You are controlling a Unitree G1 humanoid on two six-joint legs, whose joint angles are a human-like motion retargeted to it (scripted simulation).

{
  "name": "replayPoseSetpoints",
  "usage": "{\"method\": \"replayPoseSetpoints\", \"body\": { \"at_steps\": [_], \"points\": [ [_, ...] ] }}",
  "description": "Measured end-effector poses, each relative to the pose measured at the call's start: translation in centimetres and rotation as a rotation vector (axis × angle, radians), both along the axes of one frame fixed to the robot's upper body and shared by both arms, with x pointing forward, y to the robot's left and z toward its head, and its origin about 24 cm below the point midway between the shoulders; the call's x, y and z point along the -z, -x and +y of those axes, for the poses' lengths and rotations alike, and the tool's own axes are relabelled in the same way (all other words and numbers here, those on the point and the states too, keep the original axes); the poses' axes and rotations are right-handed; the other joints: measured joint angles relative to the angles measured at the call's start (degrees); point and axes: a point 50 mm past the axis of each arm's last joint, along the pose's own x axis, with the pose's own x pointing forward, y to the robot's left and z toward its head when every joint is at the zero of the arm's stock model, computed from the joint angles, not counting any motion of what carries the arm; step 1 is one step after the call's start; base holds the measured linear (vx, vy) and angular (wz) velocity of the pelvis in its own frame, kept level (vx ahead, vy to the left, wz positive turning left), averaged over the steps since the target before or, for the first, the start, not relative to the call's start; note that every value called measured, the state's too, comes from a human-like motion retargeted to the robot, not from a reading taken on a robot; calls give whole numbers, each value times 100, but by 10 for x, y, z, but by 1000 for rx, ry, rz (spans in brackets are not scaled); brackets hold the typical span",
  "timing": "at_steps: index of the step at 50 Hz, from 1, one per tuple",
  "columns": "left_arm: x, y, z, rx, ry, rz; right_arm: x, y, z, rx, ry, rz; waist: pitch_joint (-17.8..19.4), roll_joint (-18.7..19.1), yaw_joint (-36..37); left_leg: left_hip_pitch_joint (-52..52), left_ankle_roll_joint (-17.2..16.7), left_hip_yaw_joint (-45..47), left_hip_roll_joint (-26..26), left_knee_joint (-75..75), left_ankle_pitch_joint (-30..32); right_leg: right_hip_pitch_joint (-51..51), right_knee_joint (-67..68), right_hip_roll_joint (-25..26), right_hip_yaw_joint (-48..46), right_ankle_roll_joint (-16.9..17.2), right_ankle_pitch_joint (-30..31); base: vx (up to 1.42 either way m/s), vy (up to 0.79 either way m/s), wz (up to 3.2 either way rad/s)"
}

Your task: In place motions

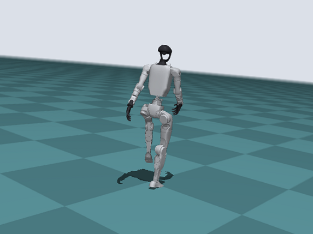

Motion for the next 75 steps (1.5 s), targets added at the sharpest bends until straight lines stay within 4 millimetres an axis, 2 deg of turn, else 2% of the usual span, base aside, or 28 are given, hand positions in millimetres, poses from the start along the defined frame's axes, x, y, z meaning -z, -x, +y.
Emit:
{"method": "replayPoseSetpoints", "body": {
  "at_steps": [2,4,5,7,11,15,17,18,20,22,24,27,29,30,32,35,43,45,46,49,53,56,59,62,65,70,73,75],
  "points": [
    [-1,2,0,-38,-18,-14,-3,-2,-3,75,-9,-59,-42,-108,240,-171,-66,103,12,122,-41,-117,68,-70,39,-39,7,-3,-7,-28],
    [4,-7,-5,-84,-10,-42,-1,-1,-8,118,-13,-69,73,-114,302,-38,-88,143,-34,76,-3,-78,87,-99,50,-42,-1,-12,-2,5],
    [7,-14,-8,-105,0,-57,3,1,-9,131,-12,-53,132,-79,304,94,-98,138,-43,20,11,-32,76,-81,29,-41,-7,-6,0,28],
    [12,-28,-12,-132,16,-97,23,20,-11,128,1,63,108,24,186,566,-150,104,-83,-301,75,67,10,-9,-92,-22,-24,6,1,44],
    [26,-62,-16,-114,42,-225,71,85,-15,132,25,357,-185,168,-294,1951,-362,-35,-598,-1874,360,198,-120,18,-429,95,-98,19,-1,68],
    [38,-108,-8,4,42,-385,107,170,-34,202,113,617,-489,287,-635,3881,-834,-435,-1488,-5228,794,285,-179,98,-706,192,-215,22,-8,37],
    [41,-129,-1,80,21,-453,117,215,-47,232,183,747,-701,505,-718,4850,-1025,-294,-1623,-7149,12,239,-177,424,-762,170,-291,31,-13,14],
    [41,-138,2,119,14,-479,120,239,-55,247,224,818,-867,586,-854,5266,-852,141,-1665,-7752,-606,208,-200,506,-847,182,-325,38,-13,65],
    [43,-150,0,171,23,-508,119,289,-73,245,332,988,-1319,793,-1277,5451,-507,76,-1959,-8757,-521,95,-275,598,-1076,187,-368,35,-11,103],
    [44,-172,-1,195,42,-554,112,326,-85,250,403,1145,-1754,846,-1694,5099,-780,-195,-1917,-9069,-109,-263,-283,448,-1344,211,-383,4,-11,70],
    [43,-203,2,226,39,-637,107,350,-93,310,410,1254,-1660,806,-1654,5023,-762,-127,-1923,-9111,-82,-367,-241,421,-1220,235,-349,-17,-8,0],
    [36,-250,7,293,41,-789,99,378,-102,437,346,1362,-1307,722,-1557,5090,-620,-168,-1982,-9017,-186,-204,-268,413,-1307,238,-306,-5,-17,0],
    [31,-269,9,327,56,-859,94,391,-106,482,326,1419,-1205,662,-1368,5203,-609,8,-1983,-9036,-233,-149,-293,430,-1180,237,-251,3,-13,-68],
    [30,-274,10,338,63,-881,92,395,-107,497,330,1442,-1187,638,-1314,5254,-616,81,-1995,-9064,-254,-149,-302,424,-1118,242,-225,8,-5,-71],
    [31,-271,11,319,54,-875,92,394,-108,515,383,1439,-1229,625,-1270,5315,-643,231,-2015,-9149,-256,-192,-302,416,-1015,254,-184,12,8,-67],
    [35,-253,9,246,26,-819,98,379,-107,518,423,1351,-1404,719,-1409,5248,-631,335,-2020,-9213,-267,-341,-304,424,-935,282,-150,7,8,-36],
    [40,-173,3,270,139,-448,119,302,-67,441,214,1091,-1315,831,-1604,5373,-631,470,-1991,-9200,-301,-325,-310,469,-865,269,-88,0,6,-5],
    [39,-153,0,311,154,-372,121,286,-59,381,204,1047,-1323,925,-2199,5297,-591,-113,-2012,-9163,-239,-296,-372,334,-1425,312,-49,7,6,165],
    [38,-145,-2,324,162,-348,121,277,-57,327,223,1018,-1336,919,-2137,5308,-598,-24,-2006,-9162,-253,-303,-367,346,-1336,317,-51,4,5,24],
    [37,-127,-9,351,192,-302,121,252,-52,173,265,923,-1384,840,-1560,5395,-645,567,-1984,-9184,-328,-294,-355,455,-759,318,-80,3,5,-153],
    [35,-114,-17,361,244,-281,119,234,-48,79,260,849,-1427,827,-1626,5557,-546,289,-2185,-9308,-401,-234,-388,418,-998,312,-112,6,1,45],
    [36,-112,-18,356,237,-281,119,232,-48,89,243,831,-1453,835,-1740,5657,-384,-33,-2406,-9387,-483,-202,-336,404,-1192,354,-159,8,-3,87],
    [37,-117,-16,364,208,-290,119,239,-52,139,224,865,-1473,768,-1555,5514,-478,1,-2278,-9278,-397,-246,-226,358,-984,493,-72,7,0,-8],
    [38,-125,-15,369,215,-313,120,249,-57,191,220,924,-1530,681,-1178,5222,-636,328,-2029,-9067,-304,-407,-129,316,-360,688,113,1,4,-75],
    [39,-133,-11,380,221,-346,120,260,-63,235,240,981,-1621,793,-1435,5119,-610,71,-2021,-9087,-327,-559,-73,312,-220,815,100,-5,-1,43],
    [40,-148,3,395,191,-395,119,279,-68,258,279,1045,-1516,742,-1461,5139,-612,151,-2007,-9119,-292,-493,-157,390,-333,456,-123,-10,2,-27],
    [40,-155,10,386,159,-406,118,290,-72,238,313,1082,-1474,557,-463,5306,-694,1157,-1919,-9162,-367,-258,-347,673,587,378,-120,-9,4,-258],
    [40,-158,11,365,138,-414,117,297,-75,228,335,1101,-1455,533,-71,5367,-742,1516,-1817,-9144,-394,-124,-481,756,832,381,-87,-7,3,-155]
  ]
}}
